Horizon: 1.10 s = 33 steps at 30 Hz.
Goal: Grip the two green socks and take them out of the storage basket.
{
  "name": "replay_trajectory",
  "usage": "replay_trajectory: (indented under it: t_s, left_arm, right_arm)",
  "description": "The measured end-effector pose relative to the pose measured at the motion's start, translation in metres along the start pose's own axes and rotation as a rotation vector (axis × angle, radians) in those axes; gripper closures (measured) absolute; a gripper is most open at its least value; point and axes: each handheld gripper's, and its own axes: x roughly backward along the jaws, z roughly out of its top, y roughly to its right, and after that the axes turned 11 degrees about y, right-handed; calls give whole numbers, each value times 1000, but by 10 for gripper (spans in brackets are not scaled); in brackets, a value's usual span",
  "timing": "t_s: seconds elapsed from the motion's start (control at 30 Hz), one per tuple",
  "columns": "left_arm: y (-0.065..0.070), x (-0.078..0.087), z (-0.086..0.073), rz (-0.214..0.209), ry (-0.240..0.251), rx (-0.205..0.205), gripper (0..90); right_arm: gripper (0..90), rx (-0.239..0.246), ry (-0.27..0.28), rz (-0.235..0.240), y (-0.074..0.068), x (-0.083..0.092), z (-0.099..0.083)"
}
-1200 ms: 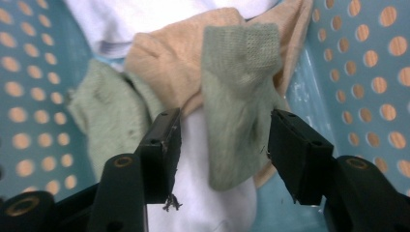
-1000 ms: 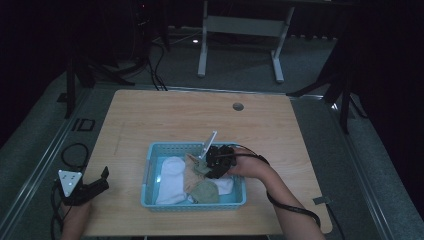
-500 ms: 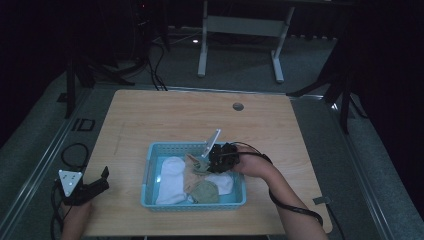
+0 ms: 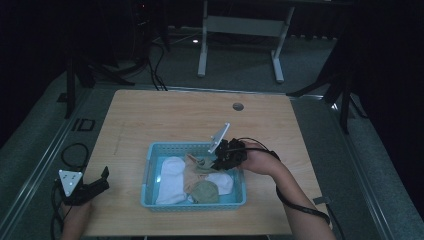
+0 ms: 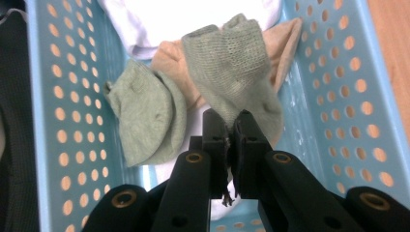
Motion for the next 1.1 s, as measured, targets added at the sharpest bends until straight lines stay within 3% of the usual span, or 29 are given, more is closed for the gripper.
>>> replay_trajectory:
  t_s: [0.6, 0.83, 1.1]
  left_arm:
    - [0, 0, 0, 2, 1, -1, 4]
    - [0, 0, 0, 4, -1, -3, 4]
    - [0, 0, 0, 4, -1, -3, 4]
  right_arm:
    - [855, -14, 121, -47, -1, 67, 0]
    - [855, -49, 159, -100, 2, 96, -19]
    - [855, -96, 156, -132, 6, 111, -41]
